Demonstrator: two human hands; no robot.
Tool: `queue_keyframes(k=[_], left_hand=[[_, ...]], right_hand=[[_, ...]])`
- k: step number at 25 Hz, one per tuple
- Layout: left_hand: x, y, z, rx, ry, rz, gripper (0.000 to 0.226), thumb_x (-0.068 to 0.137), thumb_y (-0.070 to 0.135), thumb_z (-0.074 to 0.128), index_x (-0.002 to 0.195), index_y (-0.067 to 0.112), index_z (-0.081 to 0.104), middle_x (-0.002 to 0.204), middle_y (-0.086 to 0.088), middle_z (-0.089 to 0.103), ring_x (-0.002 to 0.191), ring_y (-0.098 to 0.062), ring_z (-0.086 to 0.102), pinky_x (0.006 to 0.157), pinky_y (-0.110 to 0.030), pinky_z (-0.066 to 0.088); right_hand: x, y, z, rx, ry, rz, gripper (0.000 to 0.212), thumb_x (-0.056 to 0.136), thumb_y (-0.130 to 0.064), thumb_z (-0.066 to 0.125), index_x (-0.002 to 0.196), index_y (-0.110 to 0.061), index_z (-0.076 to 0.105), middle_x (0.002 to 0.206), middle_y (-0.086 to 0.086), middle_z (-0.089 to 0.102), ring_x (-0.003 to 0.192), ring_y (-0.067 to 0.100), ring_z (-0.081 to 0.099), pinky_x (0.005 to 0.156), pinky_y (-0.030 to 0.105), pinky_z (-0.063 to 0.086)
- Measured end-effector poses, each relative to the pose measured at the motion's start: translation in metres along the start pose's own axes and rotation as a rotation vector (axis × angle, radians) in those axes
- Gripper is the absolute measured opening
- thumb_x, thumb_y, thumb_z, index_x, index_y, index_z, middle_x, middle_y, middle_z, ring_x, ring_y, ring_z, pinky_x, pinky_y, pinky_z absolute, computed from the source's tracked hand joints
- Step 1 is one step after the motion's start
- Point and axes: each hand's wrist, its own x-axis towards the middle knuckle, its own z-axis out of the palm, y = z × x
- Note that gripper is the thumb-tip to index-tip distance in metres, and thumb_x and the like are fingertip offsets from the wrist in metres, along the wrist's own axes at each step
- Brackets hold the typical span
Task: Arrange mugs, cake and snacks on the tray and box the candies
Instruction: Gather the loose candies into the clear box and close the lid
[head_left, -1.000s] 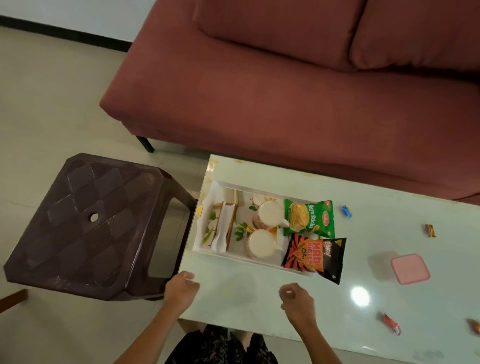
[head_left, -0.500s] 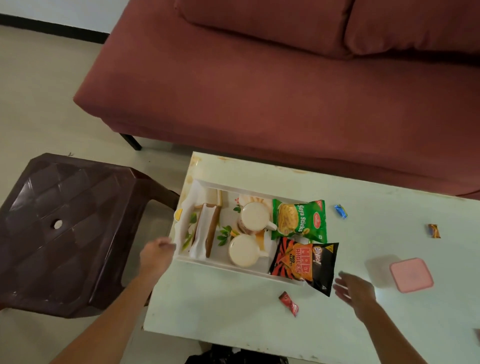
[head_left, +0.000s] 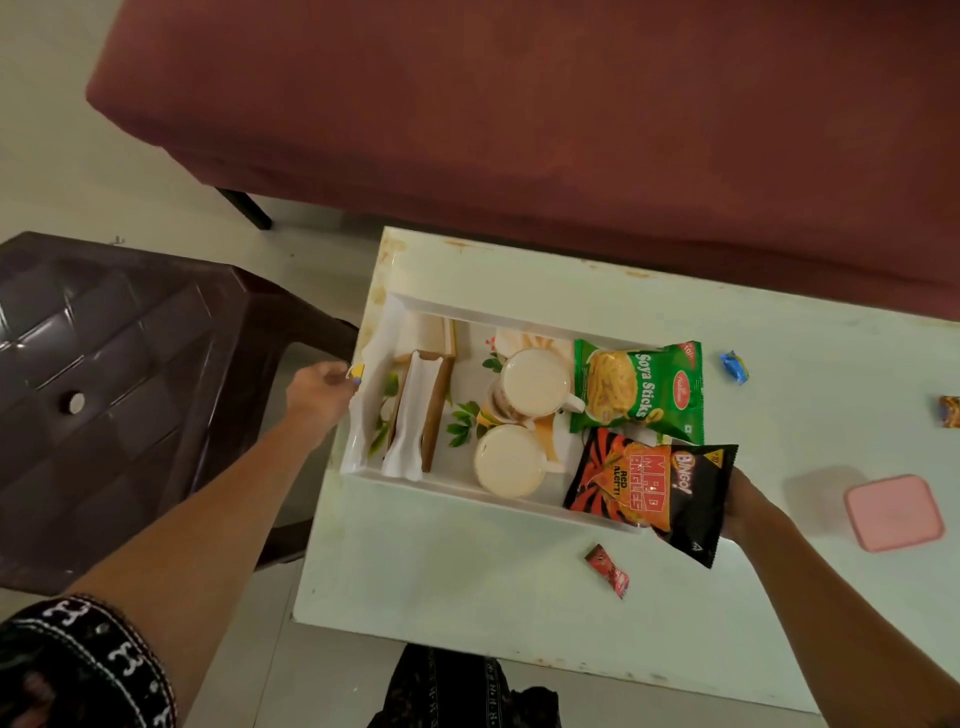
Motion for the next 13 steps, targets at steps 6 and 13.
queue_keyframes(k=[6,13], left_hand=[[0.012,-0.006,0.004,0.008,-0.072,0.016,0.044,0.077,0.011,0.072,0.12,0.01,0.059,0.119,-0.012,0.064,0.107,-0.028,0.061,0.093,-0.048,0.052],[0.005,0.002,0.006,0.028,-0.043,-0.004,0.042,0.077,0.011,0.072,0.118,0.011,0.06,0.12,-0.014,0.062,0.106,-0.032,0.061,0.09,-0.049,0.054]], right_hand=[[0.012,-0.002,0.003,-0.024,0.029,-0.058,0.039,0.1,-0.035,0.03,0.083,-0.011,0.055,0.056,0.008,0.071,0.048,0.024,0.069,0.042,0.037,0.057],[-0.001,-0.004,0.002,0.048,0.106,-0.06,0.043,0.1,-0.035,0.022,0.085,-0.01,0.054,0.082,0.015,0.062,0.071,0.031,0.06,0.052,0.035,0.056]])
